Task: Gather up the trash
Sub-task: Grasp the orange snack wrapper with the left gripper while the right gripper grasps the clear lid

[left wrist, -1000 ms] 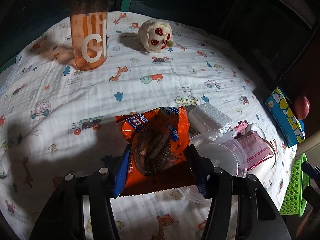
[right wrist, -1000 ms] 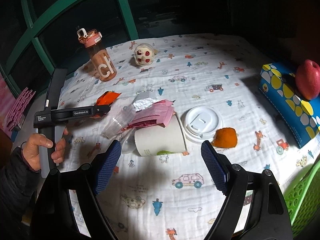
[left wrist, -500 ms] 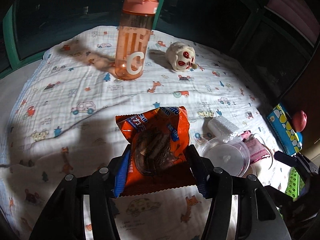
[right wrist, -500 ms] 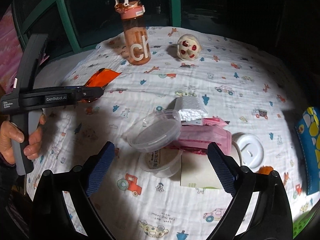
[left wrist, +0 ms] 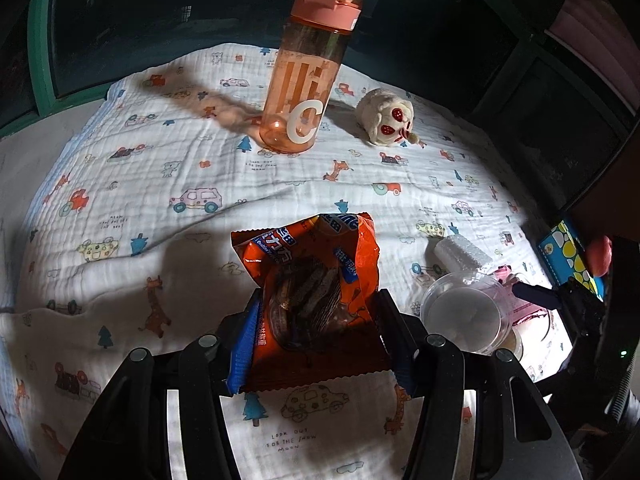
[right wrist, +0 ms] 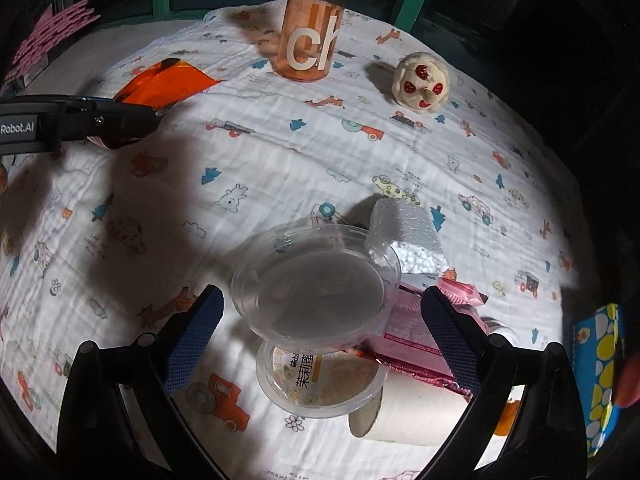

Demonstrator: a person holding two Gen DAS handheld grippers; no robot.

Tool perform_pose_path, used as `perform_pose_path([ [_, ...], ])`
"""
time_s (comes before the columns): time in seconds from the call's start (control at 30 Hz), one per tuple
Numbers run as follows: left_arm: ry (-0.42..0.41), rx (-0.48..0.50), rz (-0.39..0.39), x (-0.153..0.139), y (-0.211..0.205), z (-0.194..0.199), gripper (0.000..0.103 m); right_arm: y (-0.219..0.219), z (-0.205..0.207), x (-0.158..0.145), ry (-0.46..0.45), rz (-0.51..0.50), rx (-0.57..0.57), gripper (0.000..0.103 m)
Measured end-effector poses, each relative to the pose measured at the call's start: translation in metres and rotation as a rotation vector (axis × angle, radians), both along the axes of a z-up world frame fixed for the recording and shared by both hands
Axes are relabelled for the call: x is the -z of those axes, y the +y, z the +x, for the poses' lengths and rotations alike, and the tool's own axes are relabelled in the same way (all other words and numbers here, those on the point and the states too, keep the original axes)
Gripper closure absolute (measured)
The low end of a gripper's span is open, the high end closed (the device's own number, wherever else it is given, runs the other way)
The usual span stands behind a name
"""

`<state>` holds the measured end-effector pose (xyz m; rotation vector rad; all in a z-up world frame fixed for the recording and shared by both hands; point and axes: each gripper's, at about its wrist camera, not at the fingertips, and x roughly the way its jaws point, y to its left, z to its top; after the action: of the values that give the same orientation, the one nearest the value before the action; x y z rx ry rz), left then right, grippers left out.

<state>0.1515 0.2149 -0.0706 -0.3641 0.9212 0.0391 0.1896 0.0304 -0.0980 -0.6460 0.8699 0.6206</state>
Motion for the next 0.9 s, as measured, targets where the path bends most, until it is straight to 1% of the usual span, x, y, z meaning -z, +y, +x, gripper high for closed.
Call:
perform_pose_path([
  [0.17,0.002,-0.004,-0.004,0.001,0.001,-0.002,0.049,0.009,0.001,0.011,-0.008,-0.039,-0.012,0.005],
  [0.33,0.005,-0.009,-0.008,0.002,0.001,-0.002,0.049,0.015,0.004,0.019,-0.017,-0.048,0.000,0.006],
  [0.4,0.007,-0.010,-0.009,0.002,0.001,-0.003,0.049,0.016,0.005,0.021,-0.021,-0.052,0.004,0.007],
  [0.43,0.008,-0.010,-0.010,0.002,0.001,-0.003,0.049,0.016,0.004,0.022,-0.031,-0.058,0.007,0.010],
  [0.53,0.010,-0.011,-0.011,0.002,0.000,-0.003,0.049,0.015,0.002,0.021,-0.045,-0.053,0.010,0.011],
  [0.6,0.009,-0.010,-0.010,0.001,-0.002,-0.004,0.049,0.011,0.001,0.016,-0.044,-0.029,0.017,0.011],
  [0.7,0.000,-0.004,-0.008,-0.003,-0.006,-0.006,0.049,0.003,-0.001,0.005,-0.032,0.033,0.040,0.011],
  [0.9,-0.027,0.027,-0.001,-0.017,-0.023,-0.010,0.049,-0.028,-0.011,-0.029,0.004,0.202,0.101,0.011],
])
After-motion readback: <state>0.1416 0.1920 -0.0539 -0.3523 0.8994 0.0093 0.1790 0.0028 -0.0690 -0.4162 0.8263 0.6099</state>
